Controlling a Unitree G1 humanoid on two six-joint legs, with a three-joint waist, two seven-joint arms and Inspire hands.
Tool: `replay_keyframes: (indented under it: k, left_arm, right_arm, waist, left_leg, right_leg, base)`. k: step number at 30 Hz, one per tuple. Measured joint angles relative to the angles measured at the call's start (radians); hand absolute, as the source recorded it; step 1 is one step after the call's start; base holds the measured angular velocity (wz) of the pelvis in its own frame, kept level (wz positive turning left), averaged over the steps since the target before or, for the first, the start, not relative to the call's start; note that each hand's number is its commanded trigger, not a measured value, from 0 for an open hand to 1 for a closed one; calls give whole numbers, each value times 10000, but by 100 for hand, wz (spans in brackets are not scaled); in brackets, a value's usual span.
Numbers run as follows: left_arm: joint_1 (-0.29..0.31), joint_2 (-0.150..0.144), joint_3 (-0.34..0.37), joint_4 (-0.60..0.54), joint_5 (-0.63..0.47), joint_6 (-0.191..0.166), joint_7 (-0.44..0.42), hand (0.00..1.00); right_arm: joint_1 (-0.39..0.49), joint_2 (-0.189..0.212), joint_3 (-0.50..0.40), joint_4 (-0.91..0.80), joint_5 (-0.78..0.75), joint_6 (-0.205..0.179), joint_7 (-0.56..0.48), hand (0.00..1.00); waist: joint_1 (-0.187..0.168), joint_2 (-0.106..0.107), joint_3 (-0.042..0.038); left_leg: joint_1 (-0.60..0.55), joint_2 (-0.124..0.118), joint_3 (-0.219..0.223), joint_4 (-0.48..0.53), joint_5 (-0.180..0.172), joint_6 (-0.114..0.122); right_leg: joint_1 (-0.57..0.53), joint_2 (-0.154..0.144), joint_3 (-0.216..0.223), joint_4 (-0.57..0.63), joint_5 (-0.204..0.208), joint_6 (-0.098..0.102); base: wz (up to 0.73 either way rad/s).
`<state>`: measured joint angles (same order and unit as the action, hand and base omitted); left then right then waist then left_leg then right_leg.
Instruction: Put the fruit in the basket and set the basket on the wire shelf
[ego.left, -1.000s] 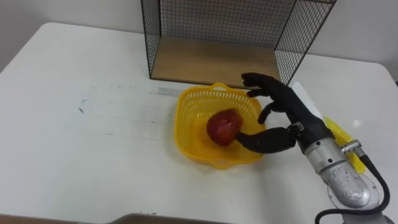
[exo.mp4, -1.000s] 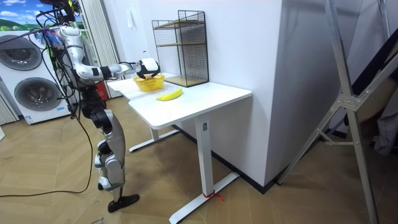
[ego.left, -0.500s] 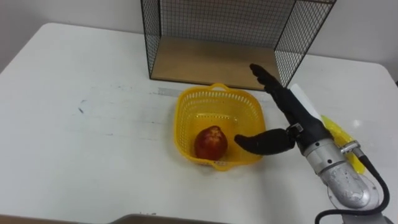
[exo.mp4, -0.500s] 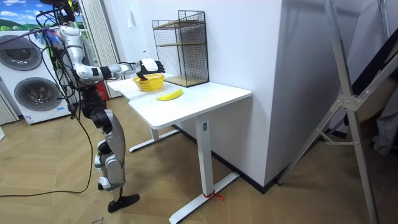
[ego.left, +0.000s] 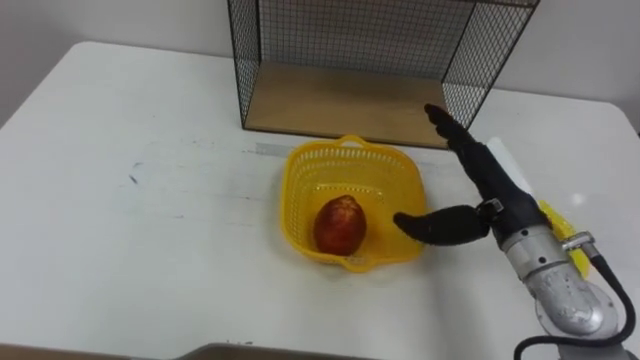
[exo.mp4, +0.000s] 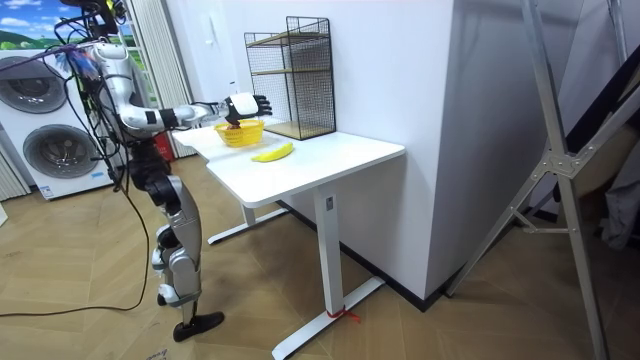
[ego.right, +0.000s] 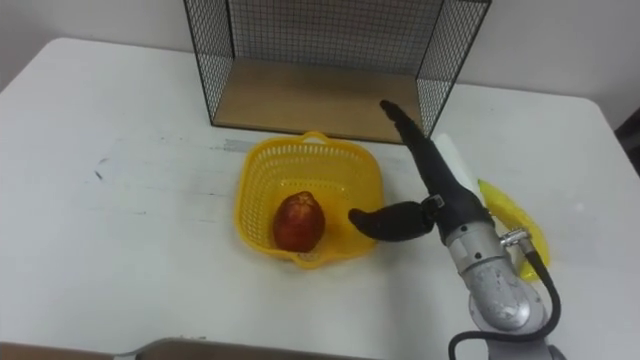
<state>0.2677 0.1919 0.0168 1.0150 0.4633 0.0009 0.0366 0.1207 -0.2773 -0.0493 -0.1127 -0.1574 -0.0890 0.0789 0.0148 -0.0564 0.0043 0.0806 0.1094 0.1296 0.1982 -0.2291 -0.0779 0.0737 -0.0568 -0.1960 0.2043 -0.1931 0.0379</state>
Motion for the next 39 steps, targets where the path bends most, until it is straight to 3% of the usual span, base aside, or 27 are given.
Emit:
replay_keyframes:
  k: [7, 21, 29, 36, 39]
  left_arm:
    - [325, -6, -1, 233, -12, 8, -2, 0]
    - [422, -3, 159, -164, -5, 18, -74, 0]
    - [444, 7, 191, -387, -3, 259, -55, 0]
    - [572, -4, 210, -806, 17, 424, -72, 0]
    - [583, -9, 214, -817, 18, 423, -71, 0]
  right_arm:
    - [-34, 0, -1134, -100, 1292, -230, -1585, 0]
    - [-35, -38, -1803, 808, 1534, -444, -3670, 0]
    - [-30, -37, -1783, 1790, 1796, -403, -3717, 0]
    - [-37, -54, -1778, 2544, 1958, -389, -3388, 0]
    - [-36, -55, -1738, 2687, 1951, -289, -3055, 0]
  waist:
    - [-287, -197, -43]
    - [-421, -127, 1]
    - [-392, -277, 61]
    - [-338, -332, -43]
    - [-336, -181, -100]
  left_leg:
    - [9, 0, 50, 4, 1, 2]
    - [4, 1, 49, 10, 1, 2]
    - [-11, 1, 47, 4, 1, 2]
    - [-13, 0, 40, 8, 1, 2]
    - [-12, 0, 25, 8, 1, 2]
  right_leg:
    - [-28, 0, 47, -7, 0, 0]
    - [-33, 0, 48, -10, 0, 1]
    - [-55, -1, 44, -16, -2, 4]
    - [-45, -1, 21, -20, -1, 2]
    - [-37, -1, 17, -16, -1, 2]
  base:
    - [-1]
    - [0]
    - [0]
    - [0]
    - [0]
